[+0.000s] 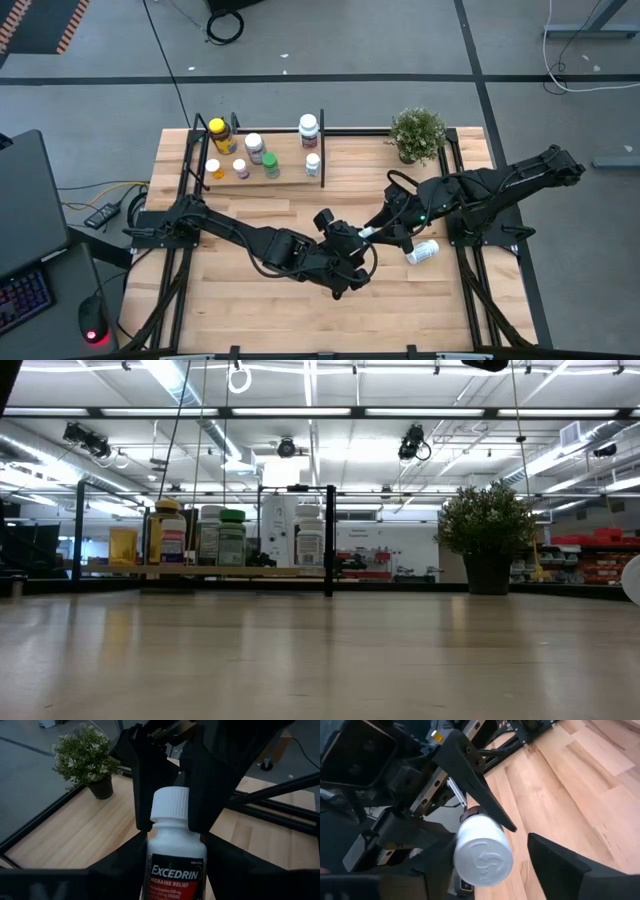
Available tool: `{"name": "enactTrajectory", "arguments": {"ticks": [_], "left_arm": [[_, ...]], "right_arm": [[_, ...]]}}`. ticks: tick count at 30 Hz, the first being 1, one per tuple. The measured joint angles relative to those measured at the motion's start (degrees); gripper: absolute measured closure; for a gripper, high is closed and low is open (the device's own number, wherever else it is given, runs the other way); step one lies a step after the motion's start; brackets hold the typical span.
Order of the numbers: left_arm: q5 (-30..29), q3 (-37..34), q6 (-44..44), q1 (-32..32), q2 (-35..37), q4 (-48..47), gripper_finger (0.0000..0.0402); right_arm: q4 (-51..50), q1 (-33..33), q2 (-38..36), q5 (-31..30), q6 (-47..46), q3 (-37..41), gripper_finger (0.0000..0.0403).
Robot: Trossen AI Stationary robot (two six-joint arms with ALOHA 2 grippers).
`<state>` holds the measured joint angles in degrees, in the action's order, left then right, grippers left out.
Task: Pick and place medicine bottles onto shelf by color
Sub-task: Put the black medicine bottle on the shelf
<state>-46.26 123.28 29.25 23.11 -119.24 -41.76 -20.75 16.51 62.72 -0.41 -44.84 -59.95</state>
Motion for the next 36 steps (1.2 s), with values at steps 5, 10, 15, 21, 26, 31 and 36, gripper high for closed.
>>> {"name": "enactTrajectory", "arguments": {"ticks": [5,10,15,21,26,31,36], "left_arm": [[0.0,0.0,0.0,0.0,0.0,-0.1,0.0229],[0.0,0.0,-0.1,-0.1,0.0,-0.1,0.0230],[0.0,0.0,0.0,-0.4,0.0,-1.0,0.0197],[8.8,0.0,-4.0,-0.5,1.1,-14.0,0.0163],[11.2,0.0,-6.0,-0.4,1.7,-27.9,0.0159],[18.1,0.0,-19.3,-1.0,1.4,-21.4,0.0170],[35.0,-0.1,-30.1,-4.7,1.1,-15.2,0.0182]], "right_arm": [[0.1,0.0,0.0,0.4,1.4,0.0,0.0194],[0.1,0.0,0.0,0.5,2.9,0.0,0.0244],[-0.3,0.0,0.0,-0.9,4.7,0.0,0.0245],[-0.3,-0.3,0.0,-2.5,5.2,0.0,0.0245],[-2.7,-0.3,-0.1,-4.5,4.4,0.0,0.0245],[-9.0,-0.3,-0.5,-5.5,0.8,0.0,0.0243],[-17.0,0.0,-3.6,-4.2,-3.3,0.0,0.0240]]}}
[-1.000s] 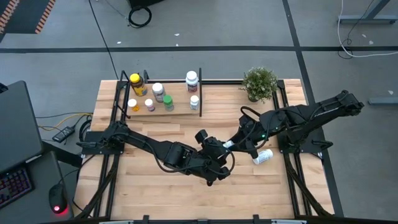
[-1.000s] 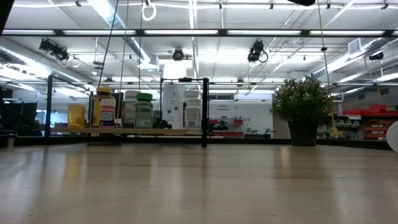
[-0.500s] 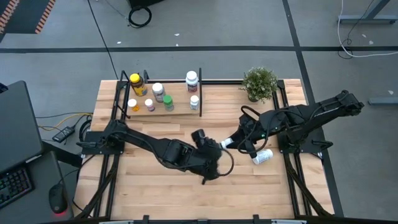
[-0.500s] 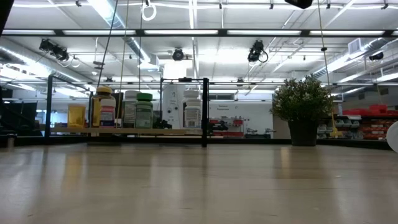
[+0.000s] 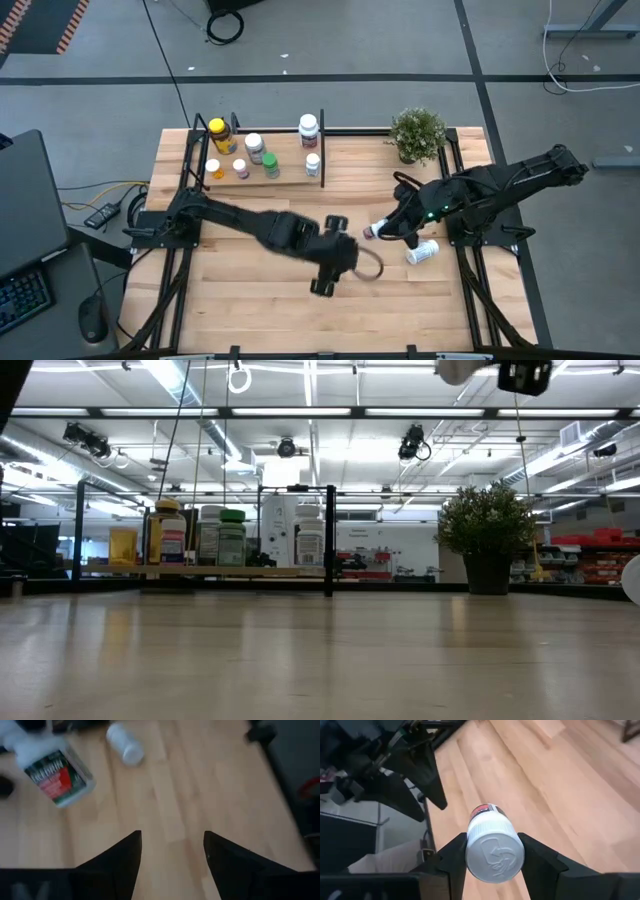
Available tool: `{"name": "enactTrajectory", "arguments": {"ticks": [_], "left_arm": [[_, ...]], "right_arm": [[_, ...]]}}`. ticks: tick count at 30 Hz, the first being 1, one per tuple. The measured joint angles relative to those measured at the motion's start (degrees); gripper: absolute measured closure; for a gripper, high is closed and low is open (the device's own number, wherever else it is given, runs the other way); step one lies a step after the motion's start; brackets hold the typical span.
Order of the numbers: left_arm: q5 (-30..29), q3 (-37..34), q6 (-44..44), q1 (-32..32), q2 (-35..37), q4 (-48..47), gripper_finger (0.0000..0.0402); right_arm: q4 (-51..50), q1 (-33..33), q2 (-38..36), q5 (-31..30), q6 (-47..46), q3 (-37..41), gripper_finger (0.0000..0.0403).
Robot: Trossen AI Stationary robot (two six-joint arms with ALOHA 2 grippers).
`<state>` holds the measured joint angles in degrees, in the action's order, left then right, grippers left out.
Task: Pick and place medicine bottles onto shelf by color
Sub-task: Put the black medicine bottle on the shelf
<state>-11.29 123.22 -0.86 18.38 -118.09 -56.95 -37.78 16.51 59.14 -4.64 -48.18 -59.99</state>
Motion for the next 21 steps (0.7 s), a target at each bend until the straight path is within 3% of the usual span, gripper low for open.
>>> {"name": "enactTrajectory", "arguments": {"ticks": [5,8,17,21], "left_arm": [[12.4,0.0,-3.1,-4.7,0.0,7.6,0.0195],[15.9,-0.4,-2.4,-7.3,-0.4,12.3,0.0204],[14.9,-22.2,11.5,-11.4,2.2,36.1,0.0235],[7.7,-31.3,14.0,-10.6,9.1,39.7,0.0246]], "right_arm": [[-7.5,2.0,-4.6,-5.1,-2.9,0.0,0.0243],[-9.9,3.2,-6.9,-9.0,-4.4,0.0,0.0242],[-12.4,4.4,-8.0,-10.8,-5.3,0.0,0.0242],[-12.7,4.3,-6.7,-10.9,-4.0,0.0,0.0242]]}}
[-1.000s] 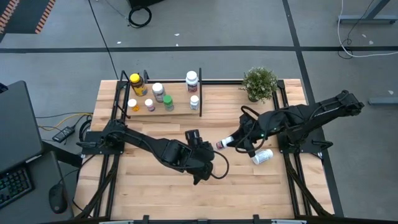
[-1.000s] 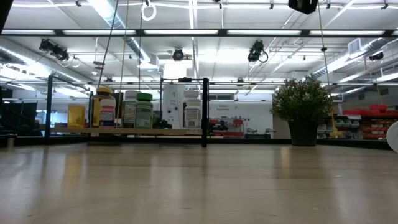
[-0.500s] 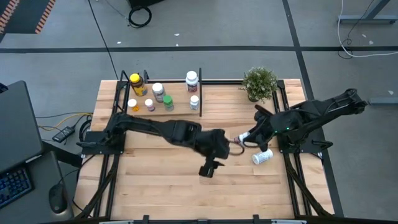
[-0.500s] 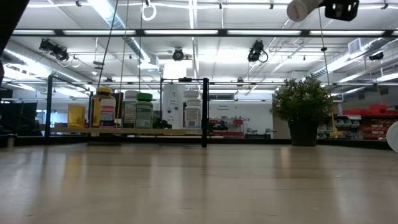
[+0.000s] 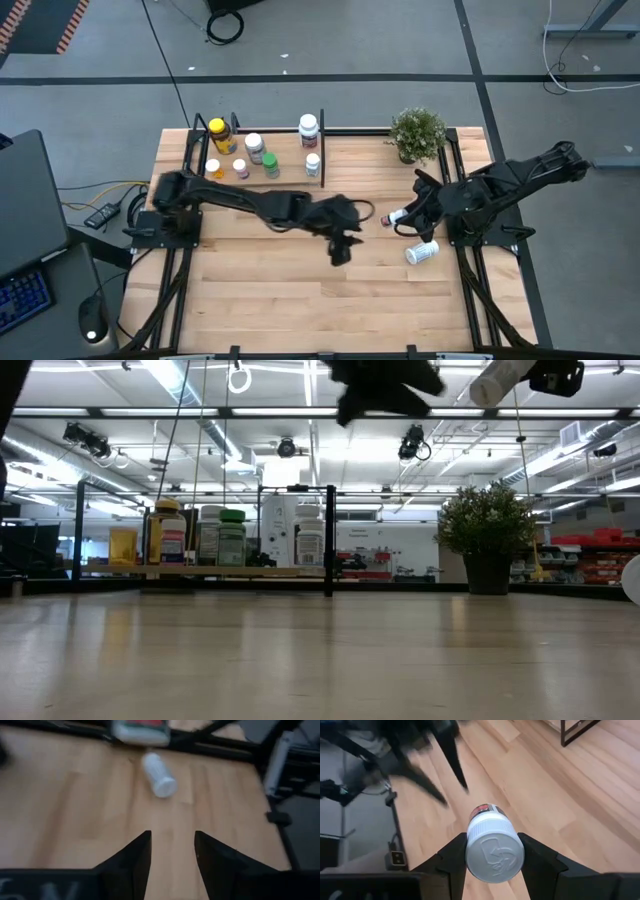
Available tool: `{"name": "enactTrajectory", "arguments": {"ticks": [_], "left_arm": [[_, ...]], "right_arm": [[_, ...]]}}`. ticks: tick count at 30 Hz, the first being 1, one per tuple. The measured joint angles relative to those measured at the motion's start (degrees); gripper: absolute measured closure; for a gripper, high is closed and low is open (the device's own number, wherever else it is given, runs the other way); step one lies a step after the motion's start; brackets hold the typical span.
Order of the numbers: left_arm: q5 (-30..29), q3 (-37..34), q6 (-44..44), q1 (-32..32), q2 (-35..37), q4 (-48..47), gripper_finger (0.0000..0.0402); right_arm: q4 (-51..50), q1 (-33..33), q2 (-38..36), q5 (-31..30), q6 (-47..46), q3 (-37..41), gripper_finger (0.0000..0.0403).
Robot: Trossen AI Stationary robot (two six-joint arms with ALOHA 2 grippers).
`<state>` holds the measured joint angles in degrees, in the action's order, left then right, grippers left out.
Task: Pick and place medicine bottles onto shelf by color
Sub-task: Put the black medicine bottle on the shelf
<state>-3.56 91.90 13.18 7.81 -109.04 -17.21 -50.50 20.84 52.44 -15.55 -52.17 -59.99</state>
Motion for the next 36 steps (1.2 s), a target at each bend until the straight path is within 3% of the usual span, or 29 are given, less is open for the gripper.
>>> {"name": "enactTrajectory", "arguments": {"ticks": [3,10,15,21,36], "left_arm": [[-5.3,-7.9,0.2,0.5,8.4,1.3,0.0253],[-7.3,-30.5,5.4,2.6,29.1,15.4,0.0261],[-11.4,-42.1,9.0,4.8,40.0,23.5,0.0262],[-16.7,-45.4,8.7,7.1,48.0,23.3,0.0264],[-22.5,-45.5,7.2,7.4,59.2,16.6,0.0273]], "right_arm": [[0.2,-0.8,1.3,-0.4,1.5,0.0,0.0242],[9.9,-6.6,6.6,0.3,6.3,0.0,0.0242],[18.8,-14.2,14.4,8.9,13.5,0.0,0.0242],[20.7,-20.6,25.1,15.6,24.2,-7.7,0.0242],[-0.3,-30.2,55.9,17.4,48.5,-49.6,0.0241]]}}
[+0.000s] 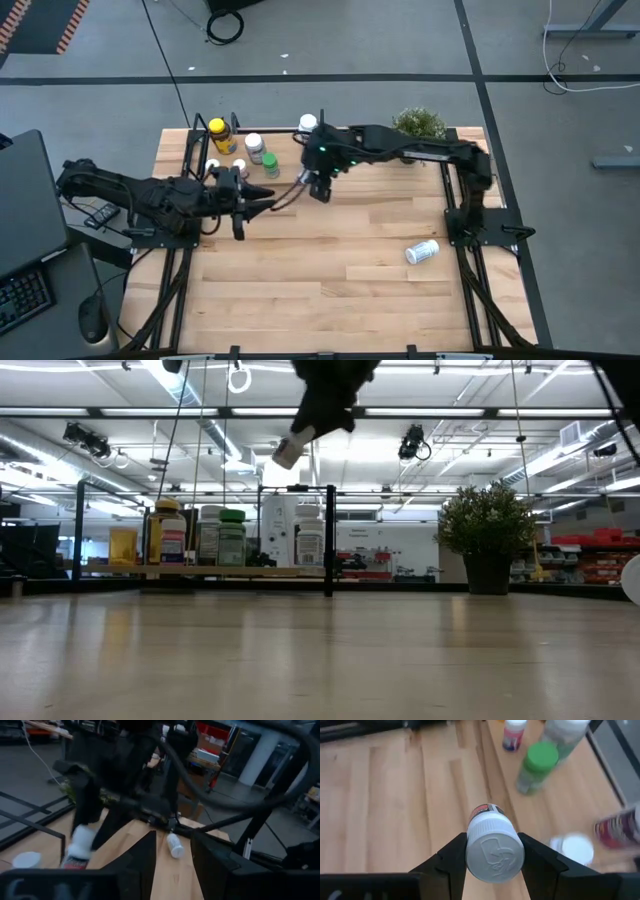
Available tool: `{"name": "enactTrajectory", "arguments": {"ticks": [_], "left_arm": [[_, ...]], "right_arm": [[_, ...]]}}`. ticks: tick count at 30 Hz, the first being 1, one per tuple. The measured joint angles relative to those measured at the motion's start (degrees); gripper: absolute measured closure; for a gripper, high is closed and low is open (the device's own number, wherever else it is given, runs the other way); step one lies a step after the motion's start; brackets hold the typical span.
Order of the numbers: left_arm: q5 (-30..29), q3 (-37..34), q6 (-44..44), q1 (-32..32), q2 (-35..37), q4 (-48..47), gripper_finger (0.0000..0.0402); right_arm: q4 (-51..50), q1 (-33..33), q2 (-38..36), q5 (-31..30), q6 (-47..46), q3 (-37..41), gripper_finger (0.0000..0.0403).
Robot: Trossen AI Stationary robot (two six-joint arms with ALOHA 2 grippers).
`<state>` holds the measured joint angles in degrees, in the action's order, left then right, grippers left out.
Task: Pick and place medicine bottles onto shelf by color
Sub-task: Put the black medicine bottle on the shelf
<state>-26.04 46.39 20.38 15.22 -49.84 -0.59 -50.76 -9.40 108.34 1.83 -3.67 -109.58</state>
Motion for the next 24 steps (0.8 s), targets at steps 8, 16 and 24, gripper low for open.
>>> {"name": "enactTrajectory", "arguments": {"ticks": [8,16,24], "left_arm": [[-0.1,0.0,-0.4,-0.2,2.3,-0.3,0.0277],[-0.4,0.0,-0.1,-2.0,2.3,1.5,0.0276],[-0.3,0.0,-1.6,-2.7,2.2,3.8,0.0271]], "right_arm": [[-0.4,-2.6,10.7,0.9,4.2,-12.8,0.0241],[-1.9,-5.5,15.3,0.9,6.9,-15.8,0.0241],[1.1,-6.3,15.4,-0.7,10.9,-15.8,0.0241]]}}
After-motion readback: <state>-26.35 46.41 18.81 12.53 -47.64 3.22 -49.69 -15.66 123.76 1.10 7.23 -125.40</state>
